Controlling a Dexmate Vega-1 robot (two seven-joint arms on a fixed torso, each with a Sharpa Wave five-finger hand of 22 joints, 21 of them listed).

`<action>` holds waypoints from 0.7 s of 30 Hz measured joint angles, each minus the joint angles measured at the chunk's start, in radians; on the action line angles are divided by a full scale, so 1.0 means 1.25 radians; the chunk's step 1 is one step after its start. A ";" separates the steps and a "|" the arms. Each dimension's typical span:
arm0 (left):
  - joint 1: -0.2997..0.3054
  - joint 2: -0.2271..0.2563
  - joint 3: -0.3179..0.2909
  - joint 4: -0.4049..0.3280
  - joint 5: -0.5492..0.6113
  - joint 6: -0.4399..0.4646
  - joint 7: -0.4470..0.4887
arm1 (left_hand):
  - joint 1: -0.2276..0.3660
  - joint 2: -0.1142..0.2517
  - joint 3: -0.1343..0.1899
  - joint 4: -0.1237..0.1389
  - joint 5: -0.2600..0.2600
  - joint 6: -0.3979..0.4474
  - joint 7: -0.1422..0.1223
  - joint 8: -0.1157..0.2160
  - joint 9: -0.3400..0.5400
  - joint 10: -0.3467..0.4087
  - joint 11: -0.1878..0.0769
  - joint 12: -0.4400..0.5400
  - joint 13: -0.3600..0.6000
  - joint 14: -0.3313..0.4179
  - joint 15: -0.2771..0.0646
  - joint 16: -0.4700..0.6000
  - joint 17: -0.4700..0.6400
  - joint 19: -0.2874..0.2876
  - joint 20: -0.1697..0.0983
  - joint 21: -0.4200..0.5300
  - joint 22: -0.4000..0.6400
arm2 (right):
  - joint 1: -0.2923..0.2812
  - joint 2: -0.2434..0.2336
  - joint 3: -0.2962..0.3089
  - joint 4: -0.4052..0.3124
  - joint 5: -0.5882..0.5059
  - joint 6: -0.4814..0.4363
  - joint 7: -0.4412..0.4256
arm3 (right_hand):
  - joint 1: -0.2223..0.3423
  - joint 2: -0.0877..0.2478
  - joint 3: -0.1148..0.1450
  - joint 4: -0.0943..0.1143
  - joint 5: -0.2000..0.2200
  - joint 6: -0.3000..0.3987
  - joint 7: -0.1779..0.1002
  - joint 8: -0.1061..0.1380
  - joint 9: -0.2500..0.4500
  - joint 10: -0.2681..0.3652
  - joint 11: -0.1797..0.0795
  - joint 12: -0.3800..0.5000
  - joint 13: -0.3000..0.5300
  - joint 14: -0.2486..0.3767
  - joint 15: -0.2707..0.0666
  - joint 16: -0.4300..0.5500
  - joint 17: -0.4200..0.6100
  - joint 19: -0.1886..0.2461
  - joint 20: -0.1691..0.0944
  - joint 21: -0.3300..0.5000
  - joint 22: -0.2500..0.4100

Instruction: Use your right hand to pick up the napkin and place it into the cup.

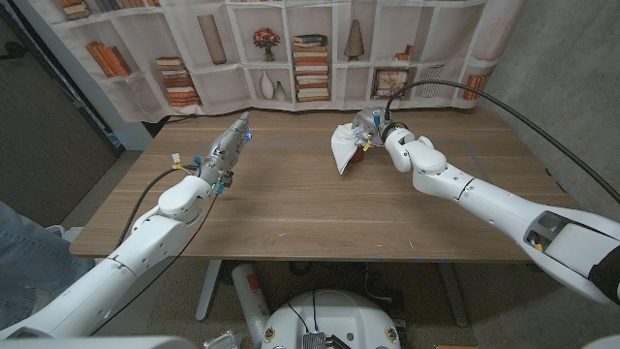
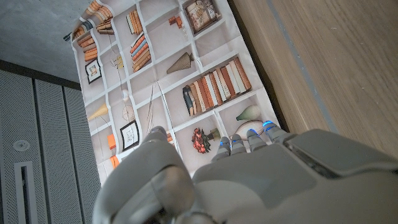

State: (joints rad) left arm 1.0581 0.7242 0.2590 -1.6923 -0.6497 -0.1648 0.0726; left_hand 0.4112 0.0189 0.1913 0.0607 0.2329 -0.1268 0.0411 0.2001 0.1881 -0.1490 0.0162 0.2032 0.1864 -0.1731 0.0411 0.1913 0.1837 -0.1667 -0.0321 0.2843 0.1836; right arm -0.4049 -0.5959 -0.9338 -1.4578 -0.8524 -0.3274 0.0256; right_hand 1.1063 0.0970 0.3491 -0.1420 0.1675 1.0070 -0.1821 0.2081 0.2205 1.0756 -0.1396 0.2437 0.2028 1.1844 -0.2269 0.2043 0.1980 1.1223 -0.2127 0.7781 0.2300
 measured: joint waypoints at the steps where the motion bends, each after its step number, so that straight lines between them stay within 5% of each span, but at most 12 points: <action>1: 0.000 0.000 0.000 0.000 0.000 0.000 0.000 | 0.000 0.000 0.000 0.000 0.000 0.000 0.000 0.000 0.000 0.000 0.000 0.000 0.000 0.000 0.000 0.000 0.000 0.000 0.000 0.000 0.000 | 0.001 0.000 -0.002 0.002 0.001 -0.001 0.002 | 0.000 0.000 0.000 0.000 0.000 0.000 0.000 0.000 0.000 0.000 0.000 0.000 0.000 0.000 0.000 0.000 0.000 0.000 0.000 0.000 -0.002; 21: -0.001 0.000 0.006 -0.005 0.002 0.009 0.001 | 0.000 0.000 0.000 0.000 0.000 0.000 0.000 0.000 0.000 0.000 0.000 0.000 0.000 0.000 0.000 0.000 0.000 0.000 0.000 -0.003 0.000 | 0.023 0.007 -0.037 0.037 -0.001 -0.004 0.024 | 0.000 0.000 0.000 0.000 -0.003 0.000 0.000 -0.003 0.000 0.000 0.000 -0.003 0.004 -0.003 -0.003 -0.001 0.000 -0.009 0.003 0.008 -0.009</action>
State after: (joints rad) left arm 1.0573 0.7242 0.2660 -1.6985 -0.6476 -0.1535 0.0733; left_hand 0.4112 0.0189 0.1913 0.0608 0.2329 -0.1268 0.0410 0.2001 0.1881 -0.1490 0.0162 0.2033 0.1864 -0.1731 0.0411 0.1913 0.1836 -0.1667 -0.0321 0.2808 0.1836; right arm -0.3765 -0.5869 -0.9802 -1.4121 -0.8533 -0.3318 0.0556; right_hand 1.1069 0.0964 0.3489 -0.1420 0.1631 1.0067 -0.1818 0.2039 0.2203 1.0756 -0.1397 0.2396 0.2081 1.1806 -0.2306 0.2036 0.1979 1.1111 -0.2089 0.7878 0.2190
